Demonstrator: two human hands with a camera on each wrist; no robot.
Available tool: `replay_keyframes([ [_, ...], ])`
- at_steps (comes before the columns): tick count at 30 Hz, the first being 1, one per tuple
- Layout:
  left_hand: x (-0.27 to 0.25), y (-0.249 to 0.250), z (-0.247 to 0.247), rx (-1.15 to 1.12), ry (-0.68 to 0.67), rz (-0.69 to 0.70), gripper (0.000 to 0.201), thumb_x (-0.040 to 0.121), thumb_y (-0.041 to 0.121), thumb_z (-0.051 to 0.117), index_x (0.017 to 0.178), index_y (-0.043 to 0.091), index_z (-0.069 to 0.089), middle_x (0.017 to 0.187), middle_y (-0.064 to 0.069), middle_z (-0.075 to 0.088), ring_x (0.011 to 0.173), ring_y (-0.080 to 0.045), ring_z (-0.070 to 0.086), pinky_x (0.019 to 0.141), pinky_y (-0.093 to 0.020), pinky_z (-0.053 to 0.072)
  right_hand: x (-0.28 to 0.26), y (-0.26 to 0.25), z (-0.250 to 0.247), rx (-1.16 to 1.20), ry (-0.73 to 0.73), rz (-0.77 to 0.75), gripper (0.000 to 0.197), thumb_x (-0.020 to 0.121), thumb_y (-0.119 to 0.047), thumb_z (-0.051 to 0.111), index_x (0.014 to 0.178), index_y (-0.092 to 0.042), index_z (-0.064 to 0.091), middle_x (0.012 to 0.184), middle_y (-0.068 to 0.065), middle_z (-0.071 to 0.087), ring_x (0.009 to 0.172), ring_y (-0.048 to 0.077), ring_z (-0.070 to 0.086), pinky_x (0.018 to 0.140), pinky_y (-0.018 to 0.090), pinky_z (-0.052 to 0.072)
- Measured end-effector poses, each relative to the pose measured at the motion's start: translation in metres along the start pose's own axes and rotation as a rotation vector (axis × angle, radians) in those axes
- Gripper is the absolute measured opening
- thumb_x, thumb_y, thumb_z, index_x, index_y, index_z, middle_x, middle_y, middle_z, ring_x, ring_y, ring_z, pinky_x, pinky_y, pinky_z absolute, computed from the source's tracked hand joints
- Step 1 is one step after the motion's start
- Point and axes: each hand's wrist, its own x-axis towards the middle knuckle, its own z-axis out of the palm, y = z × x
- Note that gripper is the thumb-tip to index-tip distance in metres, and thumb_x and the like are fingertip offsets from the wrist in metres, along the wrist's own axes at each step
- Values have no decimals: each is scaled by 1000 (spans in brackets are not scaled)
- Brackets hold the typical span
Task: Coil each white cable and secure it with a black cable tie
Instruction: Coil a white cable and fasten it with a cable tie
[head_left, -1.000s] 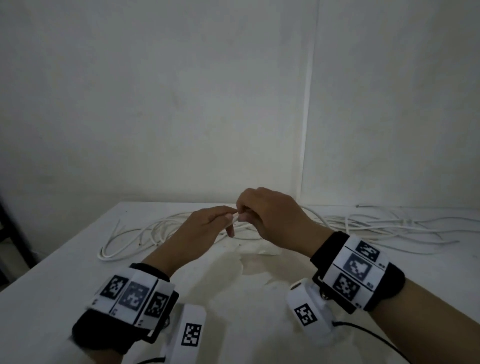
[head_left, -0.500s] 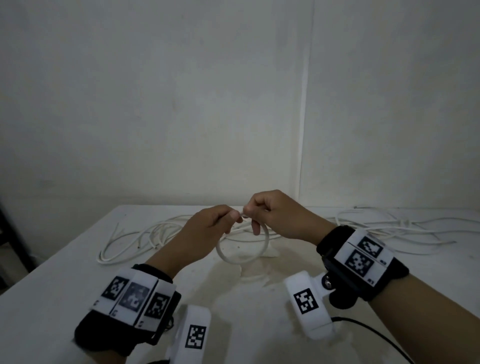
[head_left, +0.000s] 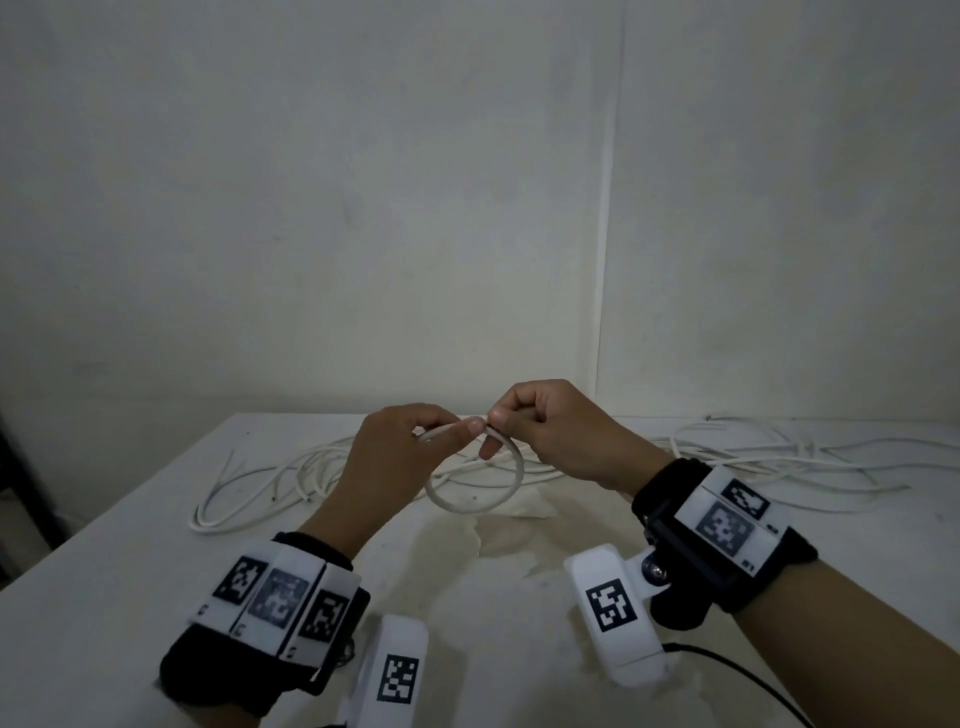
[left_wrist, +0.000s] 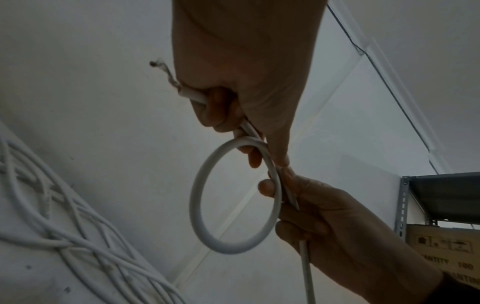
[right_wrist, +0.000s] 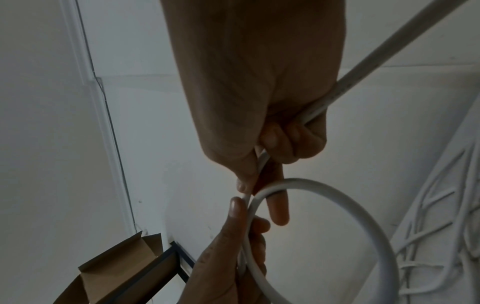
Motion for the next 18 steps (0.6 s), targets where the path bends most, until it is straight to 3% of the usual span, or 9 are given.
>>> replay_keyframes([
  [4,-1,-2,-2,-28,-9,-46,21,76,32,71,59,22,66,48,20,56,48,4,48,50,-8,34,-1,1,2,2,24,2,16,94,-14,50,81,-8,58,86,11,71,32,1,34,39,7,28],
  [7,-3,-3,-3,-63,-65,-108,25,89,28,57,66,24,65,58,11,59,46,4,48,49,-7,34,1,4,1,-8,56,9,17,93,-13,51,77,-11,57,78,10,70,35,0,40,42,8,33],
  [10,-5,-3,-15,-77,-129,-213,34,97,22,42,72,16,65,65,0,53,44,0,49,47,-8,39,2,9,-4,0,88,22,18,93,-12,52,75,-10,56,80,14,71,40,0,50,46,9,38],
  [13,-7,-4,-29,-181,-268,-311,32,97,19,41,89,7,70,64,3,61,61,-7,58,62,-16,51,1,10,-9,-13,113,36,18,92,-11,53,74,-9,57,76,13,71,42,3,55,45,12,39],
  [15,-8,-4,-34,-288,-308,-330,26,94,16,48,86,7,71,62,5,68,64,-7,62,67,-18,54,1,10,-9,-11,122,47,18,91,-12,54,74,-9,56,71,9,70,42,5,57,44,14,41],
  [18,-10,-3,-31,-355,-317,-335,20,88,13,57,75,4,69,75,6,74,70,-4,65,74,-21,54,-1,10,-5,28,140,44,18,91,-11,54,73,-8,55,66,7,68,40,6,56,43,16,42],
])
